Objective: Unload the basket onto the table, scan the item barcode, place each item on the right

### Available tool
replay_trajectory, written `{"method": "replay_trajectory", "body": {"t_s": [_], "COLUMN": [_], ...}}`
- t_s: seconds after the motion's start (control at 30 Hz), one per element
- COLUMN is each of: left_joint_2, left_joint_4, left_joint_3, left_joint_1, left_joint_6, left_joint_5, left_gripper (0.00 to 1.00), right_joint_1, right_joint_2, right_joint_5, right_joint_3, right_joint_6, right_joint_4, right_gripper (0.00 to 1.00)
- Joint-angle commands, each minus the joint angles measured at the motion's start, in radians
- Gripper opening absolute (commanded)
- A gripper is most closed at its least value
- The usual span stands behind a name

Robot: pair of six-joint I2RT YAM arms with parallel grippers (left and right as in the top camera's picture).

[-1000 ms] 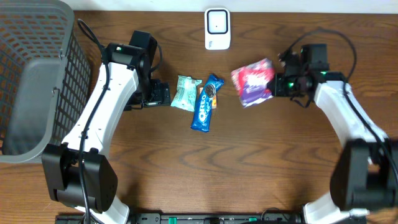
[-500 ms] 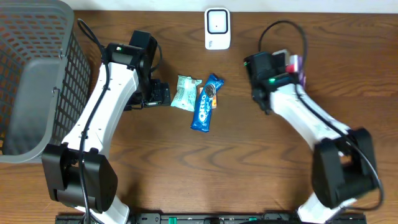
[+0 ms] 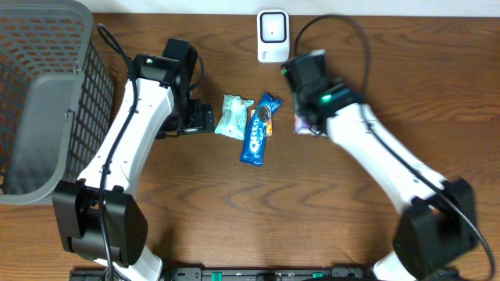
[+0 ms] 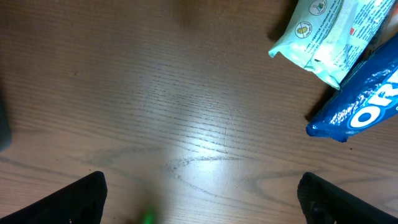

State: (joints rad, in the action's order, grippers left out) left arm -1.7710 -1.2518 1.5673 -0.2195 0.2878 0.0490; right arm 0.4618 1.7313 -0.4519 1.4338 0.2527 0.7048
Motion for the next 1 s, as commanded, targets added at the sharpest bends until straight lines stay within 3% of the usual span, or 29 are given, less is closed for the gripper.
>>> {"method": "replay_trajectory", "body": {"t_s": [0.0, 0.17, 0.4, 0.6, 0.7, 0.97], "left_joint_2": [0.006, 0.006, 0.006, 0.006, 0.006, 0.006], "left_joint_4": [-0.004, -0.004, -0.004, -0.004, -0.004, -0.004], "left_joint_3": [0.007, 0.007, 0.007, 0.007, 0.007, 0.007], "left_joint_1": [0.0, 0.0, 0.0, 0.0, 0.0, 0.0], "left_joint_6": [-0.003, -0.003, -0.003, -0.003, -0.003, -0.003], "left_joint_5": [-0.01, -0.009, -0.009, -0.009, -0.009, -0.009], "left_gripper": [0.98, 0.98, 0.98, 0.98, 0.98, 0.98], "right_joint_1": [-0.117, -0.314, -0.518, -0.534, -0.517, -0.5], "right_joint_2": [-0.101, -0.134, -0.024, 0.187, 0.297, 0.401], "right_joint_5": [0.175, 0.298, 0.687, 1.059, 1.07, 1.186], "right_joint_3": [0.068, 0.067, -0.016, -0.045, -0.045, -0.045], "right_joint_6": [0.016, 0.01, -0.098, -0.106, -0.029, -0.029], "right_joint_4": [0.042, 0.119, 0.103, -0.073, -0.153, -0.196], "right_gripper": [0.71, 0.76, 0.76, 0.73, 0.71, 0.63]}}
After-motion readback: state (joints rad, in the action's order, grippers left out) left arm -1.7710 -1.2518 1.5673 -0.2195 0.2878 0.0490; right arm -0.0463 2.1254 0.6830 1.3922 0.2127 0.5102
